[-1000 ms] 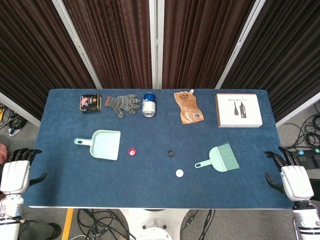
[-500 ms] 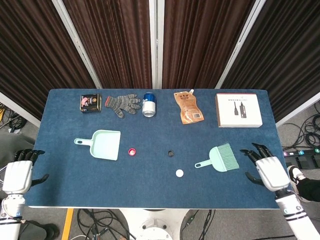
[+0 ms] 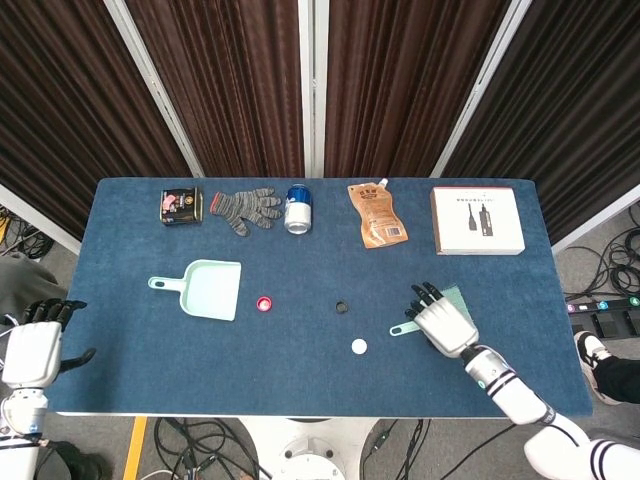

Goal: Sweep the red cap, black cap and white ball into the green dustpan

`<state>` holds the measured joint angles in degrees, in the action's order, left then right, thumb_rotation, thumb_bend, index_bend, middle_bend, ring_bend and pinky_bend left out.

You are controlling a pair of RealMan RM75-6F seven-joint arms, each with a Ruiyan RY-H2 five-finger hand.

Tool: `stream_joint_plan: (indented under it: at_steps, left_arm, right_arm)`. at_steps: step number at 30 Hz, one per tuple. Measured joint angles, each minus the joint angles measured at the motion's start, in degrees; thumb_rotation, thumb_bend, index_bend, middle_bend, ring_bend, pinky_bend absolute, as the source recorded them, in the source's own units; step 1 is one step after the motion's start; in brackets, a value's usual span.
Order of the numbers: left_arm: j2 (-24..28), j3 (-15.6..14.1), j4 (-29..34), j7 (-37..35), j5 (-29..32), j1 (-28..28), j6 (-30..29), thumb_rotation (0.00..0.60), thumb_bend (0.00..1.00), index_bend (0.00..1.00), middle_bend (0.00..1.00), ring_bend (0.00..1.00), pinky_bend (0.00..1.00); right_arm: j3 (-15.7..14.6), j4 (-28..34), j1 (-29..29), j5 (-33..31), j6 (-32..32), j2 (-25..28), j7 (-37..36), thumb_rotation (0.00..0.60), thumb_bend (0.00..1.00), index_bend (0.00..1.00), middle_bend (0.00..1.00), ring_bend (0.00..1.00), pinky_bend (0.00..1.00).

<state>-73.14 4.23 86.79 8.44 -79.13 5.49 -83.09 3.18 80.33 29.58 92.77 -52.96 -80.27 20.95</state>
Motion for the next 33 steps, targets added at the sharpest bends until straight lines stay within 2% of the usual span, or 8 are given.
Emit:
stream_joint_plan:
  at_steps: [10,21,26,29,33]
  left_arm:
    - [-0.72,0.02,-1.51,-1.5,0.09,0.26,0.7,0.6,0.1,0.28,0.29,0.18,0.17]
    - [-0.97,0.04,-2.15,-2.11,0.11,0.18,0.63,0.6,0.1,0.28,0.29,0.19,0.17]
    - [-1.05,0.01,-2.4,-1.95,0.04,0.3,0.78,0.6,0.1,0.28,0.29,0.19,0.17]
    - [-0.91,0.11,-2.43,-1.87,-0.42,0.76,1.01,0.6,0.1,0.28,0.29,0.19,0.17]
    - [-0.33,0.52,-2.69,-1.58,-1.65,2.47,2.08,0.6,0.1,0.28,0.29,0.18,0.17]
  right_arm:
    - [-1.01,-8.08,1.81,-1.8,0.75,-7.49,2.15,0.6,0.11,0.45,0.38,0.13,0.12]
    - [-1.85,-11.84,3.14,-2.65,0.05,-10.02,0.79,0.6,0.17,0.49,0.45,0.18,0.13]
    - [-2.45,-12.21,3.36,-2.79,-0.16,-10.44,1.15,0.6,0.24,0.54,0.5,0.22,0.15]
    - [-2.69,-12.29,3.35,-2.62,-0.82,-10.5,1.46,0.6,0.32,0.62,0.58,0.28,0.17]
    - [-2.93,-12.11,3.28,-2.1,-2.31,-9.73,1.68,0.6,0.37,0.68,0.62,0.32,0.19]
